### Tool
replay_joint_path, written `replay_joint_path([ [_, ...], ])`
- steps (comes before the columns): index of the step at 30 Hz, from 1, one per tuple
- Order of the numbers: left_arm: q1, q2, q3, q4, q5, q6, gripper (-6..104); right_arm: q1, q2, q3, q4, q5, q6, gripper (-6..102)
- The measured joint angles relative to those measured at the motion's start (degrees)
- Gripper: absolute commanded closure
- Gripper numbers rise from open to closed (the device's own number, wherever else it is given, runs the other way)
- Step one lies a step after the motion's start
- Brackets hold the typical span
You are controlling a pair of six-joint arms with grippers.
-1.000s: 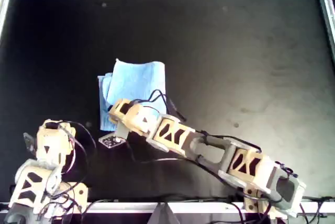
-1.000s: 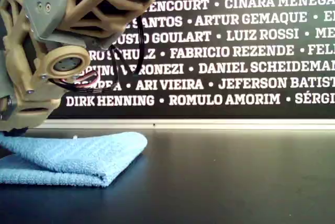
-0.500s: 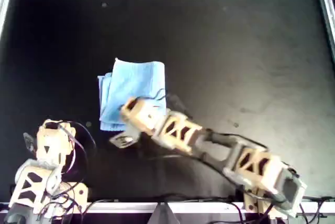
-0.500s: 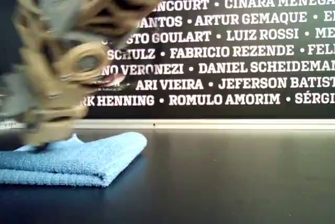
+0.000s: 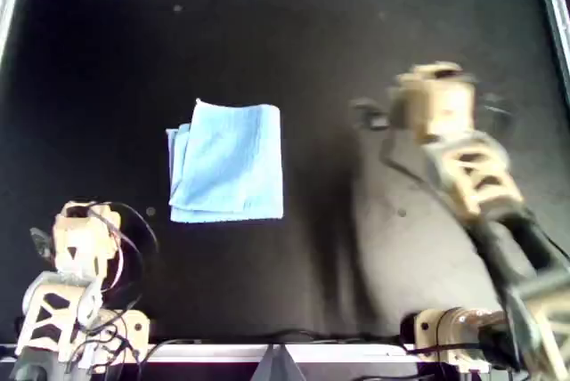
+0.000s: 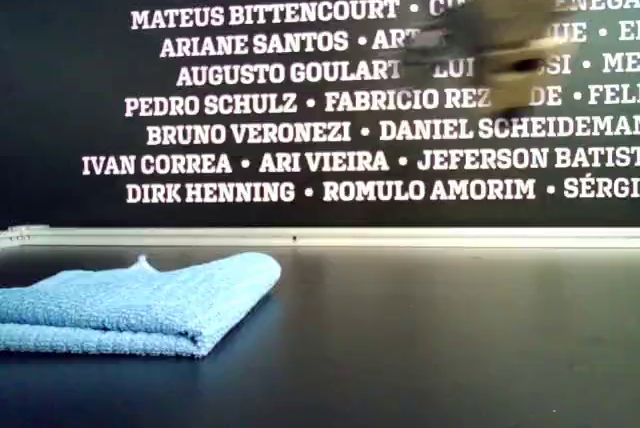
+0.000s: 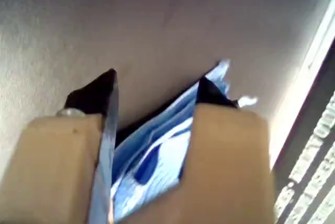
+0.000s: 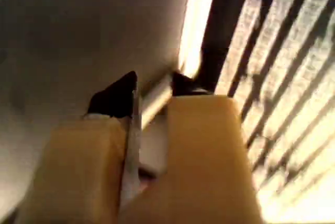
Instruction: Fold a cloth
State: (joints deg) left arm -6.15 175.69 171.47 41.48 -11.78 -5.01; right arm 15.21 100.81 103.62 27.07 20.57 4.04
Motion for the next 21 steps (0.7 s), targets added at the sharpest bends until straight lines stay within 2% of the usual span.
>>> replay_joint_path([
  [3, 0.2, 0.0, 0.0, 0.0, 0.1, 0.0, 43, -3.3, 10.7, 7.1, -0.9, 0.0, -0.70, 97],
  [16, 0.4, 0.0, 0.0, 0.0, 0.3, 0.0, 43, -4.4, 68.8, 50.1, -1.0, 0.4, -1.05, 97],
  [21, 0.4, 0.0, 0.0, 0.0, 0.3, 0.0, 44, -4.5, 75.6, 63.5, -1.0, 0.7, -1.05, 97],
])
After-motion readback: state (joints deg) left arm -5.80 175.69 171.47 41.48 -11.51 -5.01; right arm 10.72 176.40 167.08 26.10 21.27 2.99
